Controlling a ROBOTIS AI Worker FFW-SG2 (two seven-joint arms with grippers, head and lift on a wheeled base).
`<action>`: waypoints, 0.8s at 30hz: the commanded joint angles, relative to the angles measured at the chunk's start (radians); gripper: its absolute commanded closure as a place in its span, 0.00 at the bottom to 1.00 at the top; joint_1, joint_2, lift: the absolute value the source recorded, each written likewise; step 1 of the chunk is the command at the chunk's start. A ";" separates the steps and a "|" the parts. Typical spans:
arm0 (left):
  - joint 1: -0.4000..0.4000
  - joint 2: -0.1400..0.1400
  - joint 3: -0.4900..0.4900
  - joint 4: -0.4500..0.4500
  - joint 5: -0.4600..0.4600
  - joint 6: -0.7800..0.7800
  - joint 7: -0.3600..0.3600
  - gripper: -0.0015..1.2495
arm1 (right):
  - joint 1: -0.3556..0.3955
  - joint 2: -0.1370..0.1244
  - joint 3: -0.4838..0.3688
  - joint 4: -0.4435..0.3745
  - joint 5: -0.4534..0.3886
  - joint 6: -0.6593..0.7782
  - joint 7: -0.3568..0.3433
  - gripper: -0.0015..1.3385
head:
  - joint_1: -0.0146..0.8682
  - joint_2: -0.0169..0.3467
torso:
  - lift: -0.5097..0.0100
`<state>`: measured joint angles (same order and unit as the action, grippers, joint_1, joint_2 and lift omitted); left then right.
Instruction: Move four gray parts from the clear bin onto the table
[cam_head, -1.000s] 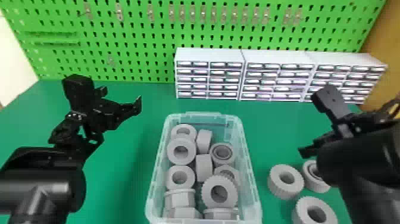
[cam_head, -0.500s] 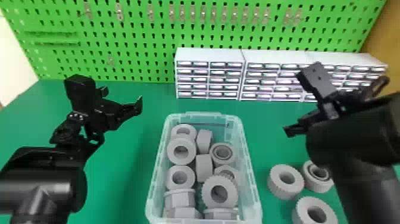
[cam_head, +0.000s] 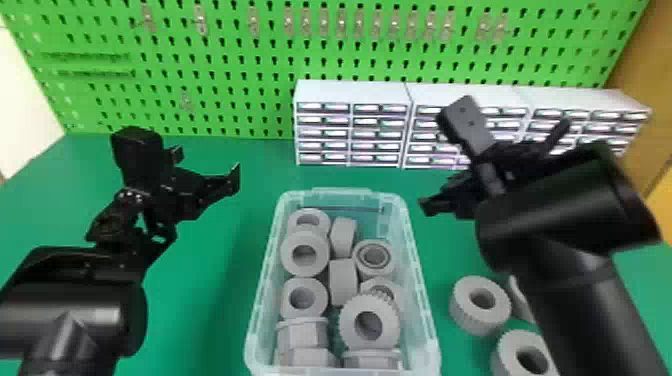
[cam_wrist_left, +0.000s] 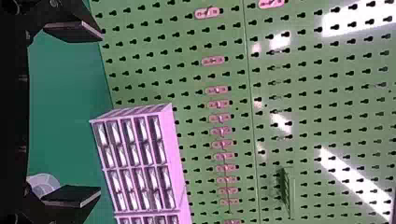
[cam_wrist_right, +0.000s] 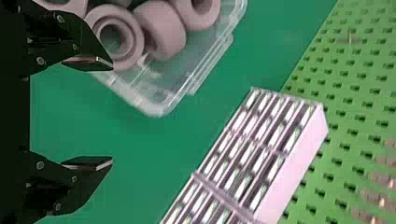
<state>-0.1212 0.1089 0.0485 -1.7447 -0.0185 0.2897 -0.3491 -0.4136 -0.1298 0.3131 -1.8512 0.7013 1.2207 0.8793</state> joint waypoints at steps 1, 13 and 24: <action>0.000 0.000 -0.001 0.002 -0.001 0.000 -0.001 0.10 | -0.013 0.001 0.058 0.040 -0.083 -0.012 -0.028 0.40 | 0.78 0.14 | 0.89; 0.000 0.000 0.001 0.004 -0.003 0.000 -0.001 0.10 | -0.042 -0.008 0.182 0.127 -0.240 -0.020 -0.080 0.40 | 0.78 0.14 | 0.89; 0.000 0.000 -0.001 0.005 -0.003 0.000 0.001 0.10 | -0.063 -0.011 0.215 0.221 -0.362 -0.058 -0.131 0.40 | 0.78 0.14 | 0.89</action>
<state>-0.1212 0.1089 0.0476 -1.7397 -0.0215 0.2897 -0.3496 -0.4665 -0.1409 0.5099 -1.6559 0.3575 1.1720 0.7542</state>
